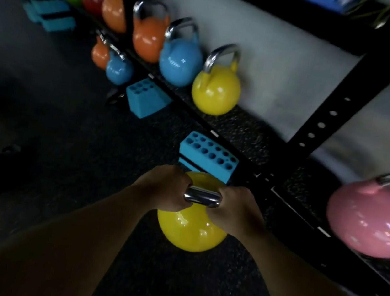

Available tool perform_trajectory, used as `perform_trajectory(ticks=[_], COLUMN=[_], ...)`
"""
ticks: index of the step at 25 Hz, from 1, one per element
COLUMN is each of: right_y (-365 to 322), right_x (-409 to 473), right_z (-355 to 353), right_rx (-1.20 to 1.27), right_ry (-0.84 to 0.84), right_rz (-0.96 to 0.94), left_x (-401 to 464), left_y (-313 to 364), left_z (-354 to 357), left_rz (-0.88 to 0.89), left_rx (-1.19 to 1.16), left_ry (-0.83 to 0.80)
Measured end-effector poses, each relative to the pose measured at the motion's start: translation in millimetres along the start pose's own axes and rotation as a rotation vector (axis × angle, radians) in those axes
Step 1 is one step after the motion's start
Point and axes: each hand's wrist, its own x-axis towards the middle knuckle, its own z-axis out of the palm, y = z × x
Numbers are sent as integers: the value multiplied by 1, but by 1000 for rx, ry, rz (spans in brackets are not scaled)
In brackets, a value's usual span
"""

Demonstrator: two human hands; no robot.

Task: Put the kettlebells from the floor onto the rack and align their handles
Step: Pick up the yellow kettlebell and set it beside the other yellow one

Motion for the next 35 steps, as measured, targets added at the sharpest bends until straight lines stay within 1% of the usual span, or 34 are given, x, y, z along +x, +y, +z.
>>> perform_trajectory(ticks=[3,6,9,12,18,20,22,27,32,35], right_y=[30,52,70,85,112,121,129,146,155,154], right_x=[36,72,119,169,245,268,284,322,326,324], right_z=[-47,-71,-87,-94,-99,-102,-109,-111,-109,-110], right_rx=[-27,9,35,7,37,38,47,52,55,63], right_ry=[159,299,402,429,480,483,495,508,541,526], right_rz=[72,110,187,241,359,393,427,472,425,425], left_x=[71,134,198,254,349,383,409,443,450,451], left_y=[14,14,8,-5,-26,-30,-31,-36,-39,-40], left_z=[-37,-61,-85,-100,-118,-119,-119,-121,-116,-114], left_rz=[96,197,284,329,416,417,411,380,392,389], left_rx=[5,49,70,132,230,251,225,87,36,-5], left_ry=[81,171,187,179,267,273,270,222,257,259])
